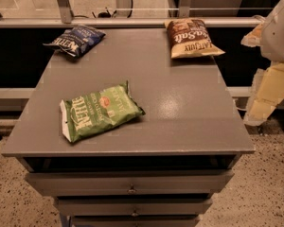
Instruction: Pick brown chip bag
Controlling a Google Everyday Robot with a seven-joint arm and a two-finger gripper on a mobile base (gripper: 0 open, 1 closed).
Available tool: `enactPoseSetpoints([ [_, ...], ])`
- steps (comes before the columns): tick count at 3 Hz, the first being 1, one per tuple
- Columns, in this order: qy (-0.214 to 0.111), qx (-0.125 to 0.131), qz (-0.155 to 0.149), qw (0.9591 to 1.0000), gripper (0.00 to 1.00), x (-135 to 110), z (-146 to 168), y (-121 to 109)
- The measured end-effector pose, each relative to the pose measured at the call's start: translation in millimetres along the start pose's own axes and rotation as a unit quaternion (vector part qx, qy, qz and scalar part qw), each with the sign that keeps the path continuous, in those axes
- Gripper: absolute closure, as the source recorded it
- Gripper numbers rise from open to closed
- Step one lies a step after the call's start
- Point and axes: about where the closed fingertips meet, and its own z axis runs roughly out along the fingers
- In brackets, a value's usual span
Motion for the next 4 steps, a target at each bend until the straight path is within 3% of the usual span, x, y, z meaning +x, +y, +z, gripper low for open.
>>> enactPoseSetpoints([
  [1,-0.003,0.001,0.001,1.0000,0.00,-0.7,2.2,-1.4],
  [2,-0.030,0.013,0.008,0.9994,0.00,-7.0,24.6,-14.8],
  [3,-0.051,0.025,0.025,0.9981,0.00,-24.2,79.1,-44.4],
  [4,-0.081,0.066,0.055,0.9929,0.00,-40.2,123.4,-92.7],
])
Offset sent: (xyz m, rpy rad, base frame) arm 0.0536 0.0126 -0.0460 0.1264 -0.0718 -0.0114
